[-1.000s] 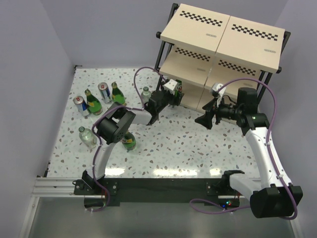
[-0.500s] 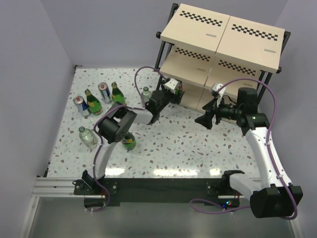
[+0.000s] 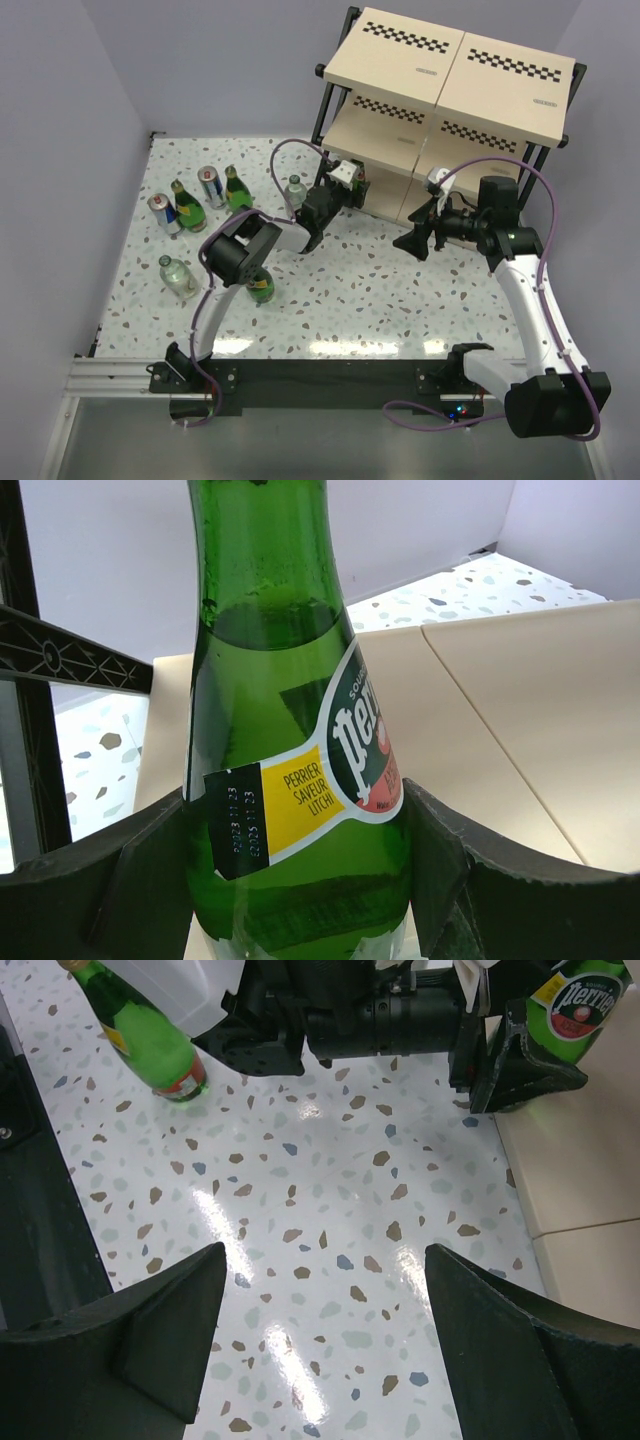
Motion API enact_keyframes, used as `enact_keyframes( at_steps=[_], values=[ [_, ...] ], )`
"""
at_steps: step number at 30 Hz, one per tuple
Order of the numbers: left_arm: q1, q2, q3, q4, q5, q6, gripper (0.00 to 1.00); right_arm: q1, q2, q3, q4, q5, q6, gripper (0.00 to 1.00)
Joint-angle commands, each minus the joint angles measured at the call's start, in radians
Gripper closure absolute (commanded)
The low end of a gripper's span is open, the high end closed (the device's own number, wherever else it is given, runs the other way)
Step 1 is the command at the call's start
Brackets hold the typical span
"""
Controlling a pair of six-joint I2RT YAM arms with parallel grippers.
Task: Place and organize the beverage onto the shelf
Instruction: Place the drink on the shelf.
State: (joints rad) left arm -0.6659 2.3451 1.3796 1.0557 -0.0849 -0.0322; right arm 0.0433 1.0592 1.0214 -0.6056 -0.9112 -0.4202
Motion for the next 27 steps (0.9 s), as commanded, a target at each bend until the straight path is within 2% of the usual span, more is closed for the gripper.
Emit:
enact_keyframes(
  at_steps=[1, 15, 16, 17, 19, 23, 27],
  values=[
    [0.011, -0.013, 0.065, 0.217, -0.044, 0.023, 1.0, -0.005, -0.002, 0.019, 0.013, -0.032, -0.009, 0.16],
    [0.011, -0.01, 0.015, 0.211, -0.082, 0.028, 0.99, -0.006, -0.002, 0.017, 0.013, -0.032, -0.011, 0.16],
    [0.011, -0.012, 0.012, 0.21, -0.084, 0.028, 0.96, -0.005, -0.002, 0.017, 0.013, -0.032, -0.011, 0.16],
    [0.011, -0.012, 0.009, 0.21, -0.084, 0.028, 0.89, -0.005, -0.002, 0.017, 0.015, -0.032, -0.009, 0.16],
    [0.011, -0.013, 0.006, 0.207, -0.084, 0.028, 0.83, -0.005, -0.002, 0.017, 0.015, -0.032, -0.009, 0.16],
    [0.011, -0.013, 0.003, 0.205, -0.087, 0.028, 0.54, -0.006, -0.002, 0.017, 0.013, -0.032, -0.009, 0.16],
    [0.009, -0.015, 0.001, 0.201, -0.088, 0.028, 0.39, -0.005, -0.005, 0.017, 0.015, -0.032, -0.009, 0.16]
  ],
)
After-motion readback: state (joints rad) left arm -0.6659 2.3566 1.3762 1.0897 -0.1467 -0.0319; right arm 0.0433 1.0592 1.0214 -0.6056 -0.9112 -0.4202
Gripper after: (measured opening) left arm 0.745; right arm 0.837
